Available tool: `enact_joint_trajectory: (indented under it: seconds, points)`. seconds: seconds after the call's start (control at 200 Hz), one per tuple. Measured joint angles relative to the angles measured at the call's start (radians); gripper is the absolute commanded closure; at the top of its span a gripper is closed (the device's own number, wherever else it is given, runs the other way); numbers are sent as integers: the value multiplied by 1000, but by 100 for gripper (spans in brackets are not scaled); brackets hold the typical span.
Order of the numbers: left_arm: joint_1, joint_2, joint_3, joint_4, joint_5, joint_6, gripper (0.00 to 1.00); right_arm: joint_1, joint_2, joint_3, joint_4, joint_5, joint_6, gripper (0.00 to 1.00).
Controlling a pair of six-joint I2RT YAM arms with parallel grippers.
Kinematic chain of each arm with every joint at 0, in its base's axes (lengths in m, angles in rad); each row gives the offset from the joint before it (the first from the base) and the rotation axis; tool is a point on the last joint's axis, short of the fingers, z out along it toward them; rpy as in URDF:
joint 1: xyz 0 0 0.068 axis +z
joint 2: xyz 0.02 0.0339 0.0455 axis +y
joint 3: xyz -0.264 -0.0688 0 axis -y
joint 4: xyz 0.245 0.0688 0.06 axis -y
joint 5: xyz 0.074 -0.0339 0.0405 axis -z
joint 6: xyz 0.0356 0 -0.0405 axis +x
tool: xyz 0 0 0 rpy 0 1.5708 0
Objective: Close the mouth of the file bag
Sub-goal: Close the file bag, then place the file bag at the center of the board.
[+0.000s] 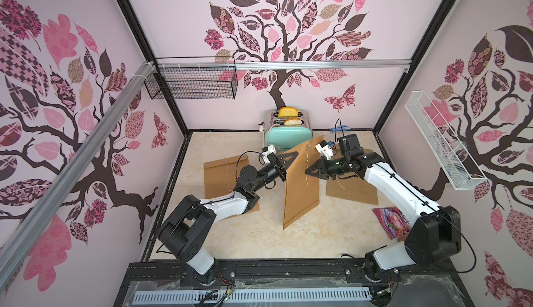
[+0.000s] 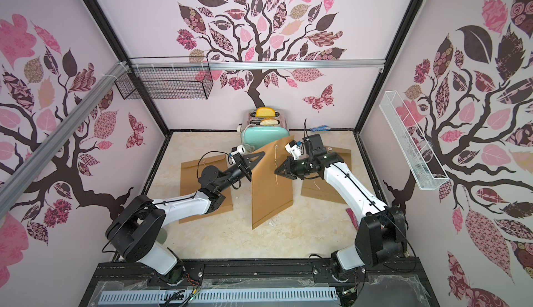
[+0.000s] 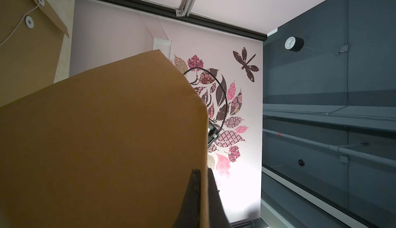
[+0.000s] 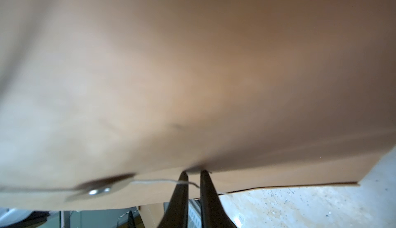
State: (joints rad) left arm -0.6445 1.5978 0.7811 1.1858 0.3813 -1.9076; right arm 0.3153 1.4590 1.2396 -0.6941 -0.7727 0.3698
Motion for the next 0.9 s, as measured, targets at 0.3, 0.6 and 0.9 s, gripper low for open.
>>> enact_joint_trajectory:
  seconds: [0.3, 0.6, 0.9]
  points:
    - [72, 15, -41, 10, 37, 27, 100, -9, 0, -85, -34, -16, -39, 74]
    - [182, 95, -85, -81, 157, 158, 100, -57, -56, -127, -45, -3, -74, 72]
    - [252, 284, -17, -234, 307, 357, 100, -101, 35, -144, -44, 141, -150, 67]
